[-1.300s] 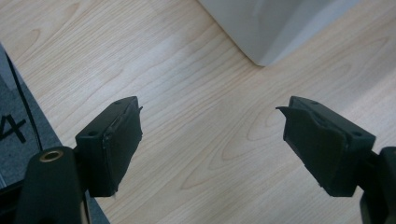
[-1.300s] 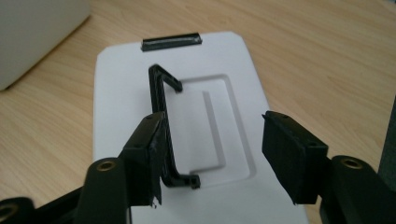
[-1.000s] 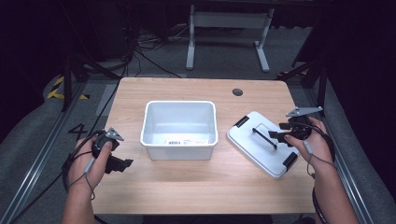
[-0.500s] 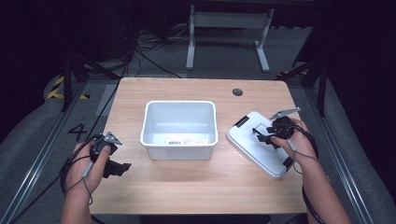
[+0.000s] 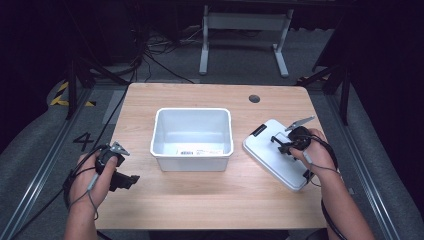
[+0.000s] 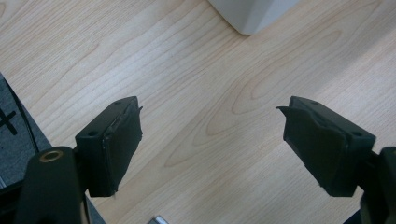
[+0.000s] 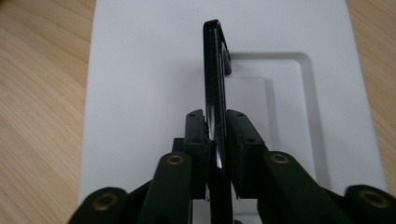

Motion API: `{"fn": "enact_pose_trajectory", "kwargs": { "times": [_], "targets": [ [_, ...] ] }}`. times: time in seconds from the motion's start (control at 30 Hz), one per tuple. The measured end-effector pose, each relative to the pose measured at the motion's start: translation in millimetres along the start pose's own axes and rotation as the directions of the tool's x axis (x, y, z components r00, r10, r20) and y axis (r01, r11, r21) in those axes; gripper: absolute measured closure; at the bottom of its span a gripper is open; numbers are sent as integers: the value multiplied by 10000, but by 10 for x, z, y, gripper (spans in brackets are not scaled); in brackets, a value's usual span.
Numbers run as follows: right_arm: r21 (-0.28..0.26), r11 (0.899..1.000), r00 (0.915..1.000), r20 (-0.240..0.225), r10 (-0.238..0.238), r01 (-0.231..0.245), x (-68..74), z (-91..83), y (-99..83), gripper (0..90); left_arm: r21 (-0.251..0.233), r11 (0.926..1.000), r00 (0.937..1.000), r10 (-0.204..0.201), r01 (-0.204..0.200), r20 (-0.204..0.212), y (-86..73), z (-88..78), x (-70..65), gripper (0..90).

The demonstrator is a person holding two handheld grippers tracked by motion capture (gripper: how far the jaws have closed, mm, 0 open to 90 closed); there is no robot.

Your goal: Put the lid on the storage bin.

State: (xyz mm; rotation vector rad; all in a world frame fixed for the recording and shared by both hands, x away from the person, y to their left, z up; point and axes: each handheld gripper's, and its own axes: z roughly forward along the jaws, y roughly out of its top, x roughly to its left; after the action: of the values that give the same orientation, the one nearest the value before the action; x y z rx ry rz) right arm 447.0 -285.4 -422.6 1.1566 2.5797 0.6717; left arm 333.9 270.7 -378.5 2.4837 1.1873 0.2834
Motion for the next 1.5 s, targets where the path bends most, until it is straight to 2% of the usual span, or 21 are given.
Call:
{"fn": "enact_pose_trajectory", "kwargs": {
  "times": [0.1,0.17,0.27,0.37,0.43,0.5,0.63,0.8,1.0,1.17,1.33,1.5],
  "targets": [
    [8,9996,9992,262,-292,292,-11,-20,3,831,24,10000,9999,-89,89,68,-4,3,1,197],
    [28,9996,9993,260,-285,285,-26,-27,-3,838,-26,9998,9998,-190,191,92,-12,3,1,198],
    [12,9996,9994,163,-297,297,-80,-59,-21,842,-45,10000,10000,-73,73,47,-16,-10,17,198],
    [-53,9994,9990,265,-354,355,-107,-93,-23,843,-89,9999,9999,-115,115,36,-16,-22,23,198],
    [-131,9991,9989,229,-404,407,-114,-132,-14,843,-132,9995,9994,-299,301,174,-19,-28,17,197],
    [-306,9982,9984,216,-518,524,-105,-192,13,843,-188,9995,9996,-263,265,129,-22,-38,27,197],
    [-535,9963,9977,126,-666,672,-82,-307,60,843,-235,9987,9989,-440,444,144,-45,-59,36,197],
    [-487,9949,9960,152,-877,884,-79,-444,135,843,-289,9986,9989,-432,437,152,-52,-82,49,195],
    [-475,9950,9961,124,-875,880,-68,-627,239,842,-242,9990,9992,-374,377,114,-49,-77,72,196],
    [-432,9906,9915,63,-1299,1301,-41,-780,351,842,-272,9988,9990,-409,414,201,-36,-75,88,195],
    [-738,9830,9857,-38,-1686,1679,-18,-941,443,842,-321,9991,9994,-266,272,202,-18,-93,105,194],
    [-945,9803,9844,-120,-1754,1735,22,-1075,523,843,-444,9988,9995,-217,227,238,21,-97,116,194]
  ]
}}
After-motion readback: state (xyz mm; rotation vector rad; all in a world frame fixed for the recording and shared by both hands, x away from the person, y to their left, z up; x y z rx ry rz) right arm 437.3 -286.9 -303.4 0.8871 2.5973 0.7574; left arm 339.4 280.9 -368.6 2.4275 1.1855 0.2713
